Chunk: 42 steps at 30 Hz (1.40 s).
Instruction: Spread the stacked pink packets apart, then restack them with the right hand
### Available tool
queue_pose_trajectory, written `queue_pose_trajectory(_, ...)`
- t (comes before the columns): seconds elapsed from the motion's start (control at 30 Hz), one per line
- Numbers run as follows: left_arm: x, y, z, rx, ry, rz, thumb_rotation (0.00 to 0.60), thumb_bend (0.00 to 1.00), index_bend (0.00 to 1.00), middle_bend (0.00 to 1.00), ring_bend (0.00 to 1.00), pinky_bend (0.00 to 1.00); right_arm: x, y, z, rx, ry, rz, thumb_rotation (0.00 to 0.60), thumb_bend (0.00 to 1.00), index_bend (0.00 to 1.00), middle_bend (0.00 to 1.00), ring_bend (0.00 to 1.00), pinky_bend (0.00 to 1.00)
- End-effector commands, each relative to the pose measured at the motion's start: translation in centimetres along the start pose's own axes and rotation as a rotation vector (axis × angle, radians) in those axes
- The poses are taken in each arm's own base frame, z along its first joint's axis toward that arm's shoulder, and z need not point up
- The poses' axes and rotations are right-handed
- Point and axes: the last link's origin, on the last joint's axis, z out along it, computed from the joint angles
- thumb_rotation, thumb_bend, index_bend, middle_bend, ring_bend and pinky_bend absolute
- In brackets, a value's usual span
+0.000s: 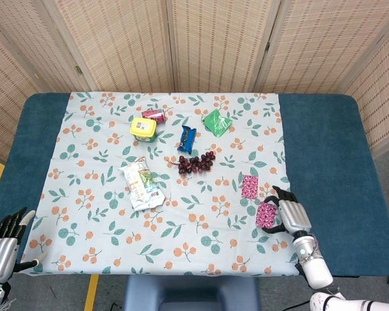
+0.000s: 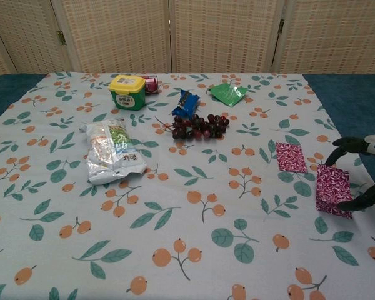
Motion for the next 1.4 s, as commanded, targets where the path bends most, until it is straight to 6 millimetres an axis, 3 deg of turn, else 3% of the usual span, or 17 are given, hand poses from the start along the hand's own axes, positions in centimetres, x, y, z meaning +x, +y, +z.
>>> queue_pose_trajectory(0.03, 0.0, 0.1, 0.0, -0.002, 0.002, 0.0, 0.6, 0.19, 0.01, 0.0, 0.03, 0.0, -0.4, 1.0, 0.2, -0.033, -0.013, 0.026, 0.547, 0.1, 0.3, 0.07, 0.0, 0.0)
queue_pose_trajectory(0.43, 0.0, 0.0, 0.0, 0.0, -0.003, -0.001, 0.6, 0.19, 0.01, 0.0, 0.03, 0.0, -1.1, 0.8, 1.2, -0.047, -0.037, 0.114, 0.549, 0.1, 0.3, 0.07, 0.0, 0.0)
queue_pose_trajectory(1.4, -0.3, -0.1, 0.0, 0.002, -0.01, -0.009, 0.6, 0.19, 0.01, 0.0, 0.03, 0.0, -1.2, 0.8, 1.5, -0.059, -0.043, 0.077, 0.547, 0.1, 0.23, 0.06, 0.0, 0.0)
